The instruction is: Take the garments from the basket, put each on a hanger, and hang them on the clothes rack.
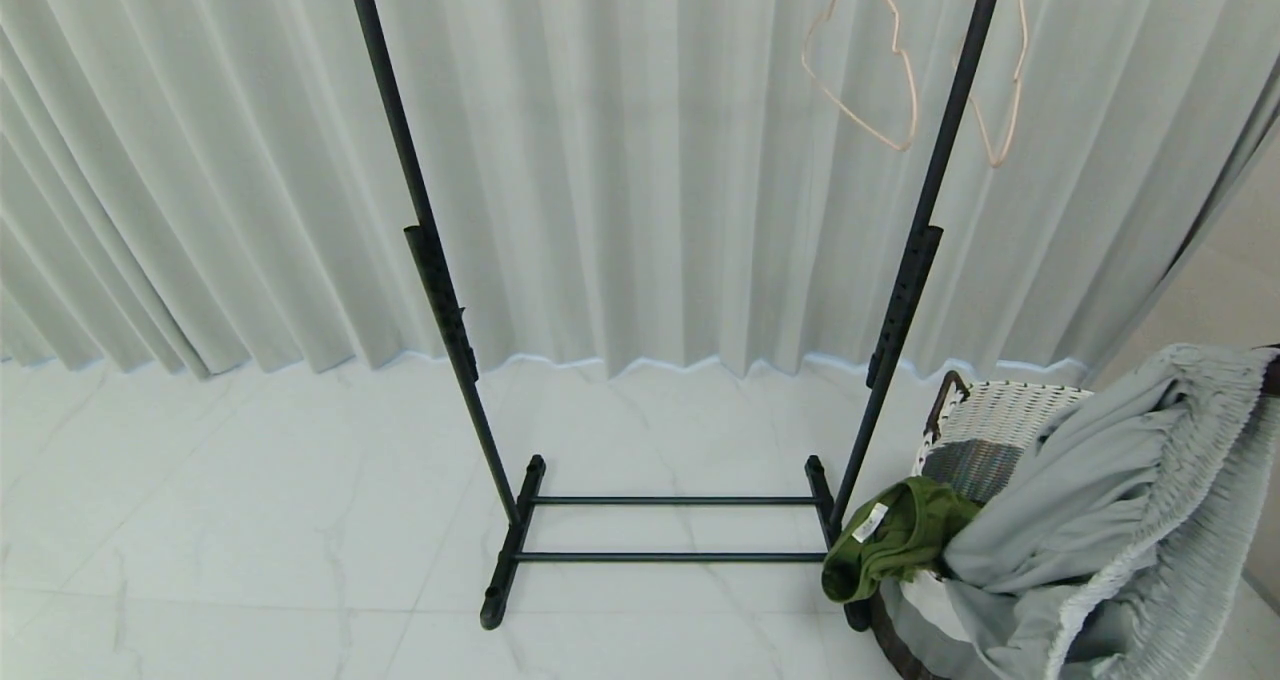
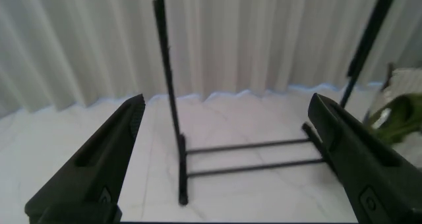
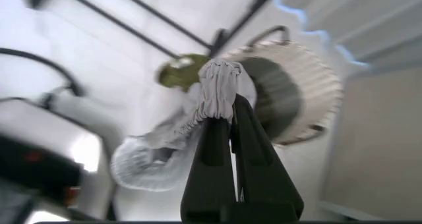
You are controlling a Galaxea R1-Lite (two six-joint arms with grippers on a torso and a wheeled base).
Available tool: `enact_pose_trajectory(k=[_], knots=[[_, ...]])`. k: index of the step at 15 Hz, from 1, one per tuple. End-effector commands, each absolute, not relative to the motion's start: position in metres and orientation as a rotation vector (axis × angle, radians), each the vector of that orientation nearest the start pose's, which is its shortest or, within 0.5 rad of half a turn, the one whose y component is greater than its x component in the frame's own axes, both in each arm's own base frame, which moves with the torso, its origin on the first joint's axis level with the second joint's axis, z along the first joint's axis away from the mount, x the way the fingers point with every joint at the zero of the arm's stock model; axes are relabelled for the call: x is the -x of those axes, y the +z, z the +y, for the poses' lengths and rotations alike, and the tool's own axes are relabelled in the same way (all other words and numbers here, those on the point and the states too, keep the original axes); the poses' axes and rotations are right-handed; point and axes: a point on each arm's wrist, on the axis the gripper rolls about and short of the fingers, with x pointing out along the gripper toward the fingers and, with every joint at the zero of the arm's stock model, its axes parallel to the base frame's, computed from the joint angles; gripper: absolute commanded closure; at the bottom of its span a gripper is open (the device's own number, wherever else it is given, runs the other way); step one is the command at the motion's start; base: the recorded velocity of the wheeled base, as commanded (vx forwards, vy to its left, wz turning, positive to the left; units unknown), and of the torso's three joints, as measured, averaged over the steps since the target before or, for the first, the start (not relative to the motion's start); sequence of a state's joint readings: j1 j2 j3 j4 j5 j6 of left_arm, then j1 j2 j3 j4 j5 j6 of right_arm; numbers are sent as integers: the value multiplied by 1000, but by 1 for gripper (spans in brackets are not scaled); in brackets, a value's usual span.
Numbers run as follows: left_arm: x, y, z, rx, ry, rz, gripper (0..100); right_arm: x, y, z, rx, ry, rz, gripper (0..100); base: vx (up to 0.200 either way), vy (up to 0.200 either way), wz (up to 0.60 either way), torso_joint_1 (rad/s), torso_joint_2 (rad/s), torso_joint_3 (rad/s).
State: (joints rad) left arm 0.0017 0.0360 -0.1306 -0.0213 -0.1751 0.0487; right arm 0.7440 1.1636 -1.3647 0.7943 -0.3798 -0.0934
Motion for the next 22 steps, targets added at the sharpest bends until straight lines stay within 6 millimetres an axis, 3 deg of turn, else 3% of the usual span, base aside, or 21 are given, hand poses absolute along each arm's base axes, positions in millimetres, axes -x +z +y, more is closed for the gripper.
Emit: enact_pose_trajectory(k=[1, 3, 5, 8, 10, 12, 17, 20, 22], knots=[[23, 175, -5, -58, -249, -120, 0, -98, 325, 91, 411, 433, 511, 100, 0, 0, 0, 0, 0, 0], [-2, 220, -8, -53, -374, -75, 0, -97, 324, 93, 363, 433, 522, 100, 0, 0, 0, 0, 0, 0], [-38, 251, -12, -40, -479, -5, 0, -96, 325, 93, 338, 456, 524, 100, 0, 0, 0, 0, 0, 0], [-95, 274, -39, -28, -688, 81, 0, -95, 326, 93, 321, 477, 511, 100, 0, 0, 0, 0, 0, 0], [-131, 269, -64, -33, -751, 103, 0, -100, 328, 98, 284, 474, 488, 100, 0, 0, 0, 0, 0, 0], [-151, 255, -96, -56, -758, 174, 0, -106, 327, 104, 260, 471, 479, 100, 0, 0, 0, 0, 0, 0], [-142, 223, -184, 29, -868, 406, 0, -104, 325, 111, 267, 511, 472, 100, 0, 0, 0, 0, 0, 0], [-140, 204, -229, 75, -861, 498, 0, -106, 324, 117, 257, 523, 464, 100, 0, 0, 0, 0, 0, 0], [-141, 184, -273, 128, -818, 545, 0, -108, 325, 121, 227, 526, 456, 100, 0, 0, 0, 0, 0, 0]])
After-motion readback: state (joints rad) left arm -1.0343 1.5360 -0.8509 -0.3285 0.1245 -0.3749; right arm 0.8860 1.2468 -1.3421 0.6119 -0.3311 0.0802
